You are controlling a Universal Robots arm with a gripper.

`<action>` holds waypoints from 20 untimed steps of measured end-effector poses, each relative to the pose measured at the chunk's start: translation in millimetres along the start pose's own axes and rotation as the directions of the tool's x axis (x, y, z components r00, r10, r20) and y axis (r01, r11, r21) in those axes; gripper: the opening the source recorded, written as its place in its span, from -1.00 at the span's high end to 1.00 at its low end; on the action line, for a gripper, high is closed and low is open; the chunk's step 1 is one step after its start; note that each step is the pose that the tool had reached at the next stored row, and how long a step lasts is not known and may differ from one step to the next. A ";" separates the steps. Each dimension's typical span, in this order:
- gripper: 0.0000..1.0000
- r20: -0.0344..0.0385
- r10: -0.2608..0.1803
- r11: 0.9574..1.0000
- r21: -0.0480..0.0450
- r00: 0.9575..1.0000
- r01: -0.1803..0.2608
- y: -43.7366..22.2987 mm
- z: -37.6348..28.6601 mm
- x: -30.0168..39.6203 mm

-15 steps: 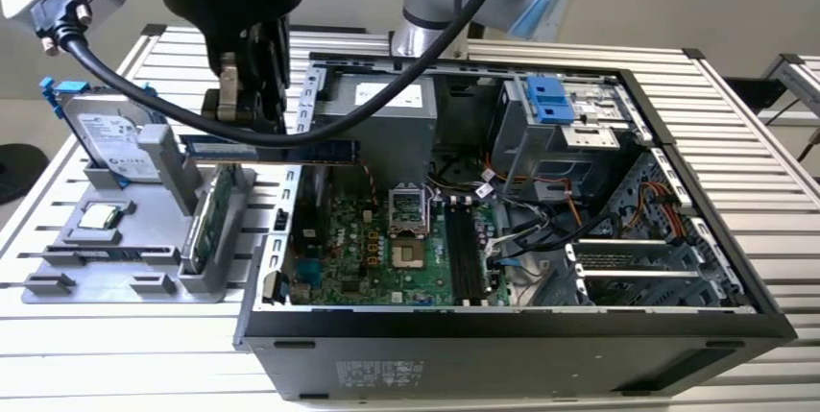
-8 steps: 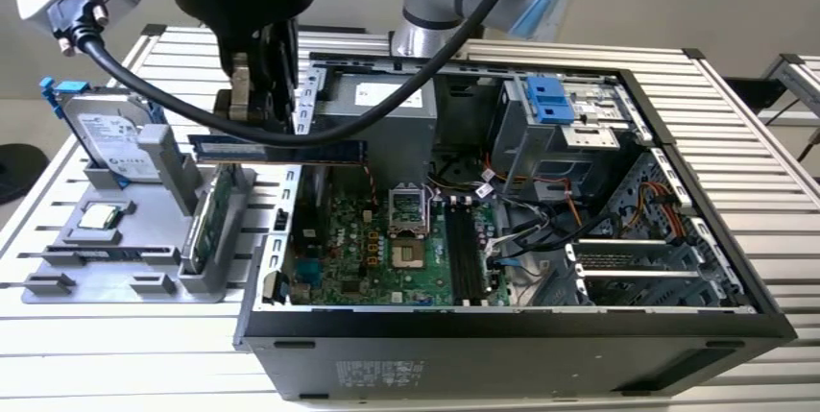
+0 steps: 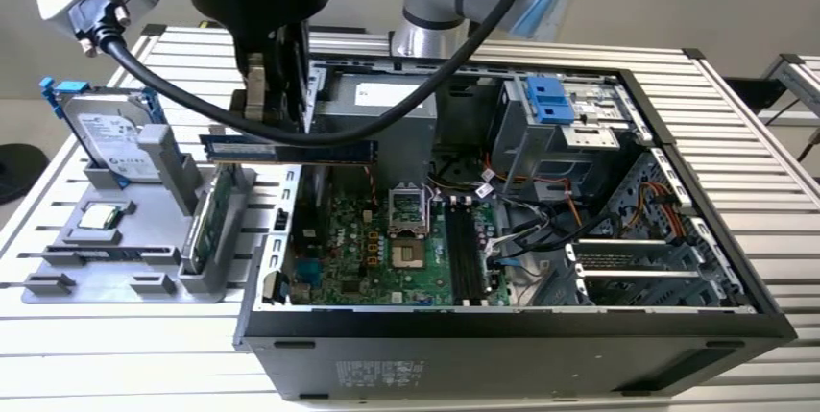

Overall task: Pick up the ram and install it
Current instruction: 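Pick up the ram and move it above insertion slot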

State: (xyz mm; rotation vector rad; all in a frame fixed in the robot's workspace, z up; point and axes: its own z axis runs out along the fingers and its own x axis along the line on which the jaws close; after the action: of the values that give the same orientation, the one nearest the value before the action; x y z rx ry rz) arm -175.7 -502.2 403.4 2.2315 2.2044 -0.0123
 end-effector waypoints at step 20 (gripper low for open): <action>1.00 0.000 0.000 1.000 0.001 1.000 0.000 18.5 0.0 0.2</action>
State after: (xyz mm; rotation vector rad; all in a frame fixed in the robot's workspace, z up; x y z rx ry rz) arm -157.2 -502.2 403.3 2.2318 2.2046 -0.0129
